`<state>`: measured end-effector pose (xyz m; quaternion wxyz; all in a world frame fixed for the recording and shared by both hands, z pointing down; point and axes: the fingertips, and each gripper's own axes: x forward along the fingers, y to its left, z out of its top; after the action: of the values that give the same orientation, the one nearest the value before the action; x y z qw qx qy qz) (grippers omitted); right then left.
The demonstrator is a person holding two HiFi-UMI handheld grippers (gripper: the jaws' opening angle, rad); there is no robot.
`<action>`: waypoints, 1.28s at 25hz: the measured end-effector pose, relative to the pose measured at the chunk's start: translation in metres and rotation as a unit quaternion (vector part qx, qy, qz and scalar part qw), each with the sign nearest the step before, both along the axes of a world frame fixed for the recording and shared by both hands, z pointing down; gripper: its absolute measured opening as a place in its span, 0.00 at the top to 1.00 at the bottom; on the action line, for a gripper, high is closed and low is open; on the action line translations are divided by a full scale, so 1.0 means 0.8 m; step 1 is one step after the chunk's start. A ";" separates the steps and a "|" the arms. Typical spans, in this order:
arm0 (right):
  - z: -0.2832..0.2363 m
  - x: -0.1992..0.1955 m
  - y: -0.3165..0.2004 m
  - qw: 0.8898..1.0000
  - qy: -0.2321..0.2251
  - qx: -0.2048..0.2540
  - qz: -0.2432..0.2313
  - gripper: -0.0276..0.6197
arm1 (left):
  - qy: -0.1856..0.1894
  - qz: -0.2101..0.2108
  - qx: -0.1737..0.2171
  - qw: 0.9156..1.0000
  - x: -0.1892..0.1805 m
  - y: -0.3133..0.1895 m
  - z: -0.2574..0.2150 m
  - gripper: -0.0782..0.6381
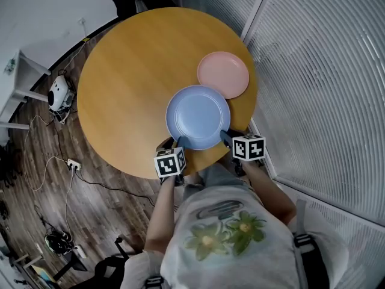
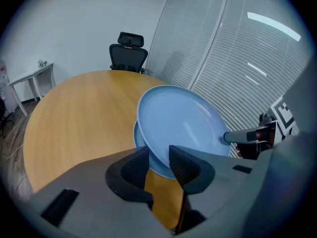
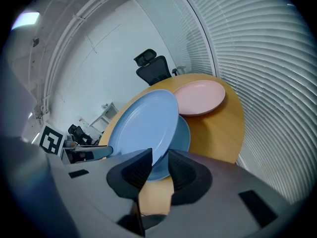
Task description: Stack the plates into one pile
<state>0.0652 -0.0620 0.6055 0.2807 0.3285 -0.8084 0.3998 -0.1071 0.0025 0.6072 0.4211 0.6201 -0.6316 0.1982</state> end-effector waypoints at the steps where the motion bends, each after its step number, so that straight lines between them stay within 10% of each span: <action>1: 0.005 0.004 -0.003 1.000 0.001 -0.004 0.000 0.78 | -0.001 0.002 -0.007 1.000 0.004 -0.003 0.004 0.70; 21: 0.077 0.002 -0.045 0.993 0.039 -0.064 -0.088 0.77 | -0.022 -0.020 -0.108 0.994 0.015 -0.025 0.065 0.70; 32: 0.082 0.018 -0.075 0.992 0.071 -0.019 -0.104 0.75 | -0.057 -0.006 -0.114 0.992 -0.013 -0.028 0.065 0.61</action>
<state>0.0792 -0.1221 0.6708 0.3841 0.2647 -0.8082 0.3593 -0.1179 -0.0202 0.6593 0.4536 0.5524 -0.6312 0.3011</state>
